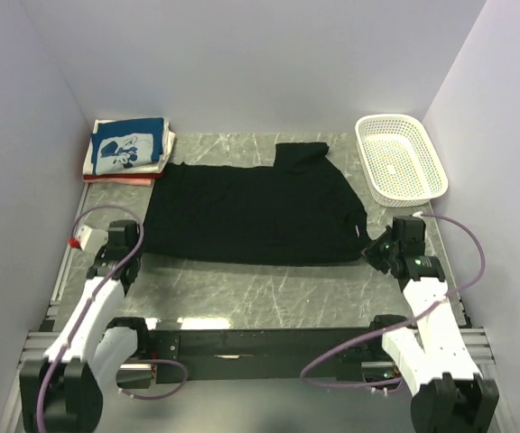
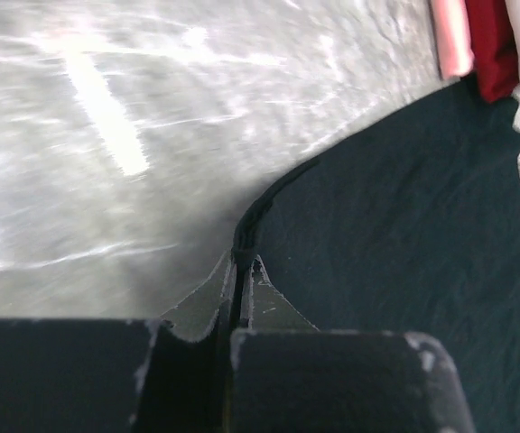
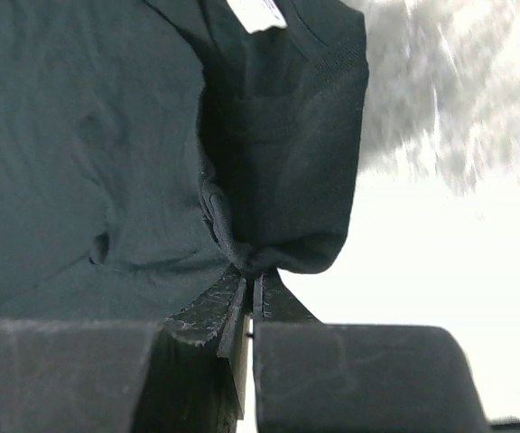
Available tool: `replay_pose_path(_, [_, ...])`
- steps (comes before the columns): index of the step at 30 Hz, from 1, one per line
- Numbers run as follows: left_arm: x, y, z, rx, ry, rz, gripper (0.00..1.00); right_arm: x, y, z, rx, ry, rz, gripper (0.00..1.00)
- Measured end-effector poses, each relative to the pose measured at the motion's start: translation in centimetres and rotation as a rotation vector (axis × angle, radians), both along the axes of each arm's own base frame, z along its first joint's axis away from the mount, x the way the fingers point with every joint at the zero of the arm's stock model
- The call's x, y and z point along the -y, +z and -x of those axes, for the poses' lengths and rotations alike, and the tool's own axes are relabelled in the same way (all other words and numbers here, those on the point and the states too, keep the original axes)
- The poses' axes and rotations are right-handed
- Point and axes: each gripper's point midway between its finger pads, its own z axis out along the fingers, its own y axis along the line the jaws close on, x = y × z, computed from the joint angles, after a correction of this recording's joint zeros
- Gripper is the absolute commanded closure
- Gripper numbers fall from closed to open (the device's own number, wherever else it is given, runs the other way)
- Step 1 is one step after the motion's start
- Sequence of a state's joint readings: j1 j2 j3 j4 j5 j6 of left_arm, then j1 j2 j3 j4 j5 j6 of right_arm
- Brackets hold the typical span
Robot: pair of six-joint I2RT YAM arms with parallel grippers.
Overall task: Fold and stack the t-shirts
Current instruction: Fold the tshirt
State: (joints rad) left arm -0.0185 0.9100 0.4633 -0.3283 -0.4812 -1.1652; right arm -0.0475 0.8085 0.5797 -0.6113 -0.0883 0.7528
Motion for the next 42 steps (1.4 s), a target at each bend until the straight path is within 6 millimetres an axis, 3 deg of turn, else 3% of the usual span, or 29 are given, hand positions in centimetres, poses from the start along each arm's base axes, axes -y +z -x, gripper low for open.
replay_pose_path(7, [-0.6, 1.2, 4.1, 0.061, 0.073, 0.022, 0.99, -0.4, 1.7, 3.9, 0.008, 0.010, -0.014, 1.00])
replay_pose_path(11, [-0.7, 1.3, 5.6, 0.076, 0.103, 0.043, 0.93, -0.8, 1.9, 5.9, 0.004, 0.017, -0.027, 0.99])
replay_pose_path(12, [-0.6, 1.2, 5.8, 0.074, 0.108, 0.049, 0.87, -0.9, 1.9, 6.5, 0.004, 0.017, -0.029, 0.94])
replay_pose_path(13, [-0.5, 1.0, 6.1, 0.068, 0.108, 0.052, 0.80, -0.9, 2.0, 6.8, 0.007, 0.018, -0.031, 0.76])
replay_pose_path(14, [-0.5, 0.8, 6.3, 0.060, 0.115, 0.058, 0.67, -1.0, 2.1, 7.2, 0.014, 0.015, -0.038, 0.64])
replay_pose_path(16, [-0.6, 0.5, 6.7, 0.048, 0.128, 0.061, 0.54, -1.0, 2.3, 7.9, 0.021, 0.010, -0.039, 0.37])
replay_pose_path(18, [-0.7, 0.3, 7.0, 0.034, 0.137, 0.060, 0.42, -1.0, 2.2, 8.3, 0.017, 0.009, -0.034, 0.29])
replay_pose_path(22, [-0.8, 2.0, 6.7, 0.026, 0.110, 0.027, 0.38, -1.2, 2.9, 8.2, 0.027, 0.028, -0.036, 0.23])
replay_pose_path(28, [-0.6, 8.4, 2.5, 0.116, -0.010, -0.067, 0.39, -3.3, 4.7, 4.6, 0.115, 0.151, -0.113, 0.18])
replay_pose_path(32, [0.1, 9.6, -2.1, 0.068, -0.096, -0.109, 0.43, -4.4, 4.5, 0.6, 0.111, 0.225, -0.143, 0.18])
replay_pose_path(36, [0.9, 7.4, -6.7, -0.023, -0.178, -0.134, 0.46, -4.9, 4.2, -4.1, 0.088, 0.268, -0.118, 0.23])
replay_pose_path(42, [1.8, 3.8, -12.4, -0.142, -0.249, -0.161, 0.49, -6.2, 5.4, -11.9, 0.126, 0.320, -0.059, 0.30])
